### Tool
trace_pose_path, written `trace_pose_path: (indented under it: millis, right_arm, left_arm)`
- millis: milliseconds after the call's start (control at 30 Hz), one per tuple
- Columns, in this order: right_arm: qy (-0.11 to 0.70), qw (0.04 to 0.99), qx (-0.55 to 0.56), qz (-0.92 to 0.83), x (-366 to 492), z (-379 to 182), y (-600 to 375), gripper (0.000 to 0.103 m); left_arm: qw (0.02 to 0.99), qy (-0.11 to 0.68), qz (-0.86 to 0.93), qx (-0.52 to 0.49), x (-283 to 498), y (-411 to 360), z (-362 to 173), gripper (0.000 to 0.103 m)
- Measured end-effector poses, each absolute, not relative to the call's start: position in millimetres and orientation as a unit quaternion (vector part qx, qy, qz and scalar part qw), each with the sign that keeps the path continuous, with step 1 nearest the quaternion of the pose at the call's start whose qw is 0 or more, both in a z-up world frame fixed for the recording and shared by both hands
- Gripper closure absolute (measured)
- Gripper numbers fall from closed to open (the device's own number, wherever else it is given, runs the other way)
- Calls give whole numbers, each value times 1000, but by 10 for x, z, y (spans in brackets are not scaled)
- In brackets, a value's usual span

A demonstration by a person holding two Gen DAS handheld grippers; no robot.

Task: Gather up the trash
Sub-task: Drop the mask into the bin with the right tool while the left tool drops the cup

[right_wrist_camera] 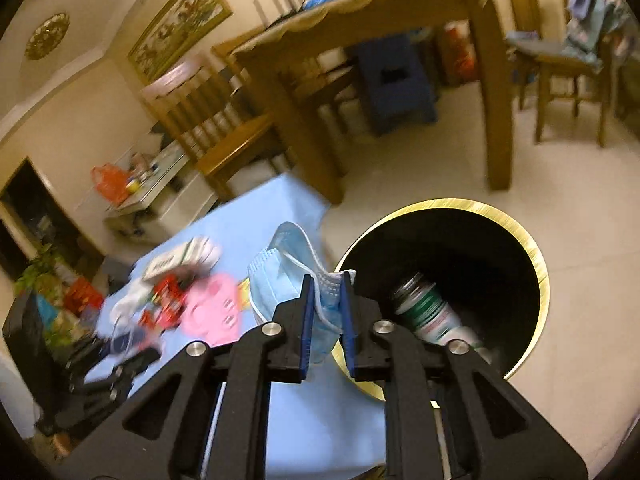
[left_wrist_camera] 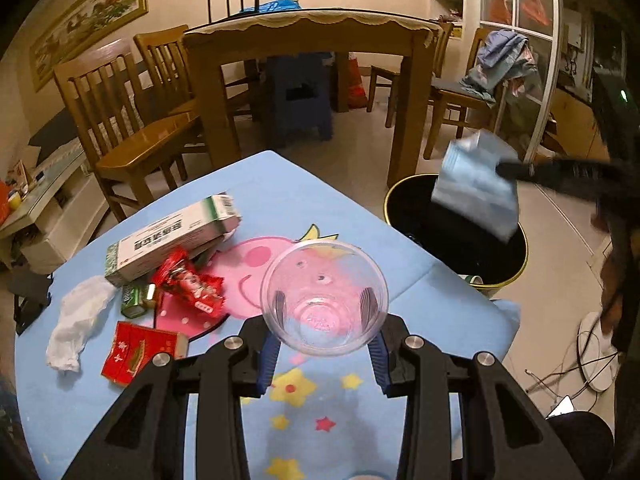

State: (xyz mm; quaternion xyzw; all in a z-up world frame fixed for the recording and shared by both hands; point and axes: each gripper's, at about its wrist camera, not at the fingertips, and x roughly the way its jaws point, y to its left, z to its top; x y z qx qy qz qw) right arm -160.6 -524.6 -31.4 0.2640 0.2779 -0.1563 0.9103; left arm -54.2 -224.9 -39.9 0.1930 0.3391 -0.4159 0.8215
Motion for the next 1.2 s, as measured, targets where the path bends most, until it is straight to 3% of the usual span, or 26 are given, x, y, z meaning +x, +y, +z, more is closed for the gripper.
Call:
trace_pose_path:
  millis: [33, 67, 133, 400, 467, 800, 833, 933, 1200]
  right_arm:
    - [280, 908, 260, -170, -1593, -323, -5311, 72]
    - [291, 903, 254, -188, -1551, -362, -5391, 47]
    - [308, 889, 252, -226, -1515, -460, -5514, 11]
    - [253, 882, 304, -256, -2040, -553, -5731, 11]
    - [235, 880, 315, -266, -2250, -532, -5739, 7]
    - [177, 884, 307, -305, -3060, -148, -5720, 5]
    - [171, 884, 308, -308, -3117, -130, -5727, 5]
    - [160, 883, 311, -314, -3247, -106, -5753, 5]
    - [183, 887, 306, -293, -3078, -141, -5587, 5]
  left_arm:
    - [821, 339, -417, 194, -551, -2278, -404, 67]
    - [820, 339, -418, 195, -567, -2309, -405, 66]
    - [818, 340, -420, 198, -577, -2365, -415, 66]
    - [801, 334, -445, 220, -680, -2719, -431, 66]
    - [796, 328, -455, 227, -719, -2882, -418, 65]
    - [760, 291, -519, 260, -1005, -3985, -349, 65]
    - [758, 290, -522, 263, -1011, -4098, -348, 63]
    - [756, 283, -524, 271, -1013, -4377, -361, 28]
    - [759, 299, -513, 268, -904, -4242, -411, 27]
